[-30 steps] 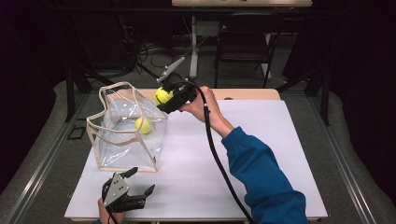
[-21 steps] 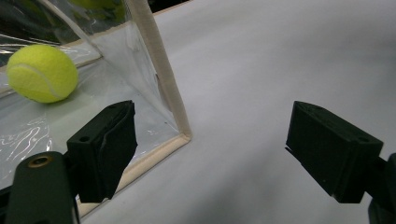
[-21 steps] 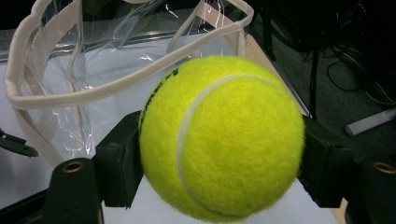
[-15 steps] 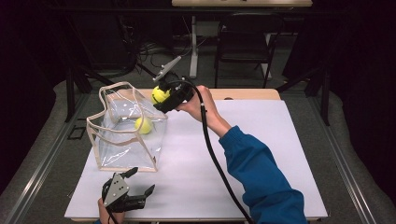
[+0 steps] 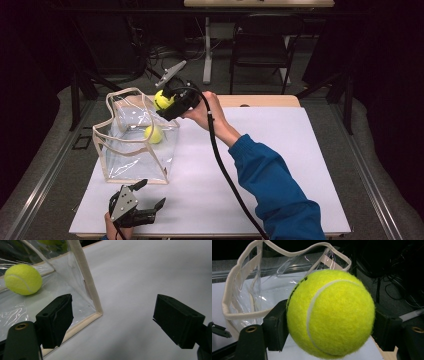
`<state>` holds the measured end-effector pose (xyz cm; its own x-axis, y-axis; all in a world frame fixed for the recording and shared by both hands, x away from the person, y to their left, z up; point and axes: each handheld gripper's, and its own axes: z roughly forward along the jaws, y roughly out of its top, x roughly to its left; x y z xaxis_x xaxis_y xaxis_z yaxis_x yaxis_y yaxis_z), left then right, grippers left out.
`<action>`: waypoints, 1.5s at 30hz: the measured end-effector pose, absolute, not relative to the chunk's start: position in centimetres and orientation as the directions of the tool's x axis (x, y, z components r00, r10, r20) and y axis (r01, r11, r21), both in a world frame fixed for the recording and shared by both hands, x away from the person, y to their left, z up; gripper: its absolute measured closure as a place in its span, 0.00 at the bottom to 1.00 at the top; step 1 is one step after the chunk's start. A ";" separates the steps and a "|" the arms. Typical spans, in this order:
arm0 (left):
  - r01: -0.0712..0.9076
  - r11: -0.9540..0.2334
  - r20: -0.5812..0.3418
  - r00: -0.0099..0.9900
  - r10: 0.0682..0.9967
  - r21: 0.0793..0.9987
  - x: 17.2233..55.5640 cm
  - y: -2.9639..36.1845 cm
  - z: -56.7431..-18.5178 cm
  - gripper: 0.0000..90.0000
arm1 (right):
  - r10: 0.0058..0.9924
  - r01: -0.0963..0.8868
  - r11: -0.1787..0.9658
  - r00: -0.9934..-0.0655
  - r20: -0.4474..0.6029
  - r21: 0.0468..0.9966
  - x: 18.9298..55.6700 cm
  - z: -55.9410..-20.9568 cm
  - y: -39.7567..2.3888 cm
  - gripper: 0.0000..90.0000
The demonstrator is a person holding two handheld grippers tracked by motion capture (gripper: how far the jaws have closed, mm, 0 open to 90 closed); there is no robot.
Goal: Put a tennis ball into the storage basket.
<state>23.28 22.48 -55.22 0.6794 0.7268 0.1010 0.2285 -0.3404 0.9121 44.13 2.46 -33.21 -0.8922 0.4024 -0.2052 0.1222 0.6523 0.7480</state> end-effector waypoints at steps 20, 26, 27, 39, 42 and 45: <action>0.225 -0.339 0.102 0.680 0.726 0.913 23.2 22.5 -55.2 0.18 | 0.399 0.115 0.630 -0.896 -0.193 0.768 44.1 -33.2 3.7 0.29; 0.226 -0.339 0.101 0.679 0.727 0.913 23.3 22.5 -55.2 0.18 | 0.396 0.108 0.627 -0.897 -0.196 0.772 44.2 -33.3 4.1 0.29; 0.226 -0.338 0.101 0.678 0.728 0.914 23.3 22.5 -55.2 0.18 | 0.397 0.111 0.627 -0.897 -0.193 0.771 44.2 -33.3 4.1 0.29; 0.226 -0.337 0.100 0.679 0.727 0.914 23.2 22.5 -55.2 0.18 | 0.395 0.101 0.614 -0.898 -0.194 0.783 44.2 -33.0 4.8 0.29; 0.224 -0.339 0.102 0.681 0.725 0.913 23.2 22.5 -55.2 0.18 | 0.392 0.100 0.615 -0.900 -0.193 0.782 44.3 -33.0 4.8 0.29; 0.227 -0.337 0.099 0.680 0.726 0.914 23.2 22.5 -55.2 0.18 | 0.392 0.103 0.615 -0.900 -0.190 0.782 44.4 -33.0 5.0 0.29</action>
<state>23.23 22.54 -55.18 0.6804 0.7261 0.0991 0.2271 -0.3375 0.9135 44.36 4.97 -32.98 -0.8999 0.3925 -0.1900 0.1031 0.6149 0.7818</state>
